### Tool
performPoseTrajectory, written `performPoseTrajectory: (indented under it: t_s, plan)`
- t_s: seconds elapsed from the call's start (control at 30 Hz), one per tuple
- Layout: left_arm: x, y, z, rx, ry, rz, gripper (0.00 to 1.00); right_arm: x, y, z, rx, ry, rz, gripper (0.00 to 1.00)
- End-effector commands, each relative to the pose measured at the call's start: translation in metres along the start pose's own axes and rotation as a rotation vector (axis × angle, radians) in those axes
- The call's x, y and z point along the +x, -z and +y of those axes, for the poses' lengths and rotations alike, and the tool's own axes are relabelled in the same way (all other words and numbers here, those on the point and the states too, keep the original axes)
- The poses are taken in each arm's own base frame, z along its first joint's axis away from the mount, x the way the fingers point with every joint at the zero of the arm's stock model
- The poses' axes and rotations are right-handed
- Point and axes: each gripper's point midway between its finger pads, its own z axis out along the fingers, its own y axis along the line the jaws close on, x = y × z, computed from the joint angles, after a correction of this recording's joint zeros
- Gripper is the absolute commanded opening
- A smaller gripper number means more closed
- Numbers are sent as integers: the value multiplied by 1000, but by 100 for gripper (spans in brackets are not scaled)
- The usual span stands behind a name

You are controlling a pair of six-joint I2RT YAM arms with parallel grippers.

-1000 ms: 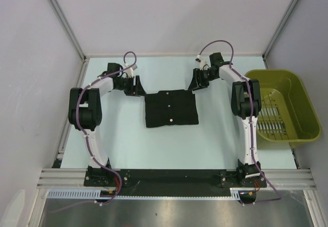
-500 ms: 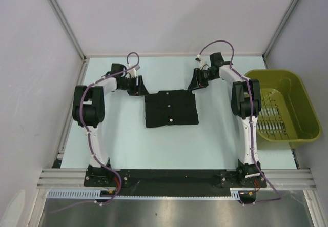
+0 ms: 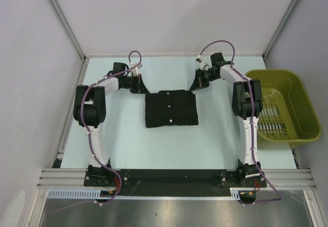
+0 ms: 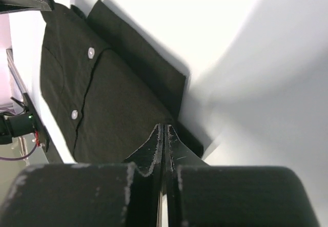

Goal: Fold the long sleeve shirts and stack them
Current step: Fold the shirt

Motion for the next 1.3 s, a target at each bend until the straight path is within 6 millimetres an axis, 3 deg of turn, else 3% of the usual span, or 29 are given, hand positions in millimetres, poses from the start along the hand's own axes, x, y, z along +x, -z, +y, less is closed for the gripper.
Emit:
performPoseTrajectory:
  t_s: [0.0, 0.2, 0.4, 0.63, 0.87, 0.9, 0.93, 0.97, 1.0, 1.03, 1.07, 1.1, 1.13, 1.17, 1.2, 1.23, 1.27]
  plan:
    - [-34, 19, -52, 99, -133, -89, 0, -26, 45, 33, -15, 50, -86, 0]
    - [-43, 19, -72, 119, -177, -109, 0, -17, 68, 20, 27, 29, -81, 0]
    - [-41, 5, -33, -2, -116, -101, 0, -11, 48, -13, 71, -1, -63, 0]
    - [-46, -12, 7, -98, -95, -64, 0, -32, 29, -37, 121, 18, -115, 0]
    - [-45, -14, 24, -136, -51, -45, 0, -34, 19, -38, 120, 16, -112, 0]
    - [-47, -11, 24, -144, -58, -50, 6, -34, 20, -36, 112, 14, -112, 0]
    - [-49, -6, 26, -151, -57, -58, 16, -38, 23, -28, 106, 24, -118, 3]
    - [-53, -2, 21, -125, -57, -74, 28, -39, 29, -23, 104, 25, -118, 23]
    - [-61, 12, 9, -97, -69, -111, 48, -42, 35, -17, 95, 28, -127, 31]
    - [-66, 24, -3, -27, -47, -143, 55, -47, 47, -13, 95, 29, -146, 41]
    - [-80, 36, -15, 7, -85, -205, 63, -58, 66, 1, 86, 47, -185, 62]
    - [-73, 43, -23, 30, -65, -208, 79, -64, 78, 11, 74, 53, -209, 69]
    - [-84, 64, -49, 62, -112, -247, 85, -67, 93, 17, 60, 33, -230, 79]
    - [-81, 70, -69, 118, -124, -247, 89, -69, 110, 40, 35, 53, -256, 96]
    - [-62, 70, -80, 158, -42, -216, 99, -64, 114, 56, -10, 30, -255, 100]
    - [-57, 80, -113, 205, -61, -223, 100, -58, 117, 69, -41, 14, -253, 100]
    - [-49, 80, -133, 264, -67, -220, 99, -34, 104, 80, -101, -26, -213, 99]
